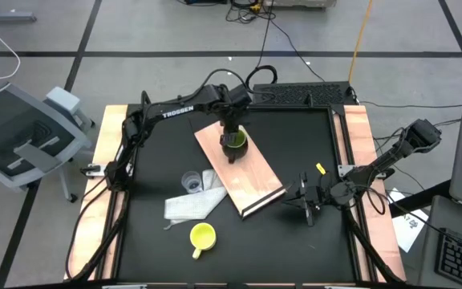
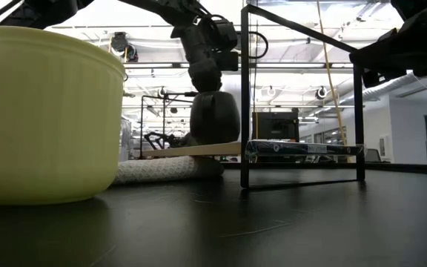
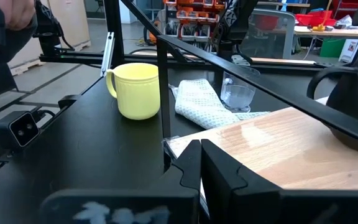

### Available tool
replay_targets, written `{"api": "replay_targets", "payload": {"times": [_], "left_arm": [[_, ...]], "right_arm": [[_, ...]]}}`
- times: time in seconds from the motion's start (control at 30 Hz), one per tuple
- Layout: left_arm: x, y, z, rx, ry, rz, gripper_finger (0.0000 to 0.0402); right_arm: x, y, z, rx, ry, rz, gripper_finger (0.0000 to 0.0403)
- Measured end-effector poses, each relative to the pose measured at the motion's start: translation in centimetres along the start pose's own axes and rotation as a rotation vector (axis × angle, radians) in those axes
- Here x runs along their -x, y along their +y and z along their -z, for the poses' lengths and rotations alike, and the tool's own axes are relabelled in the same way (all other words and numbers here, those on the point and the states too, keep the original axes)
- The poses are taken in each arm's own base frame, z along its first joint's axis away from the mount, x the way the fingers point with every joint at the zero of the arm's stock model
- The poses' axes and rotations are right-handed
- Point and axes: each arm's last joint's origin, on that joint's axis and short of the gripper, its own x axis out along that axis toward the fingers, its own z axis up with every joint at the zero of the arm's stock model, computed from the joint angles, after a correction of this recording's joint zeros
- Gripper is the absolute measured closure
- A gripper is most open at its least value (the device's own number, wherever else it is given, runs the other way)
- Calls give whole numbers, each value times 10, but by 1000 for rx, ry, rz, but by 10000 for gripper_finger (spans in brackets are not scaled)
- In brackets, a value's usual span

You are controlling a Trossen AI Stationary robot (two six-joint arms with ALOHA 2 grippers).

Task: Stack small to large cups/mugs on shelf
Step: Put the black mug on the shelf

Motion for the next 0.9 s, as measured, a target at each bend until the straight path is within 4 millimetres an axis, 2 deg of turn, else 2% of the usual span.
{"api": "replay_targets", "payload": {"times": [0.13, 0.23, 0.63, 0.9], "left_arm": [[0, -2, -1, -19, 2, 5, 379], [0, -5, -2, -64, 2, 8, 391], [-2, -39, -14, -427, 72, 10, 391], [-2, -46, -15, -548, 78, 29, 391]], "right_arm": [[0, 0, 0, -1, -2, 0, 403], [0, 0, -1, -4, -7, -1, 403], [0, 0, -1, -4, -7, 0, 403], [0, 0, -1, -4, -7, -1, 403]]}}
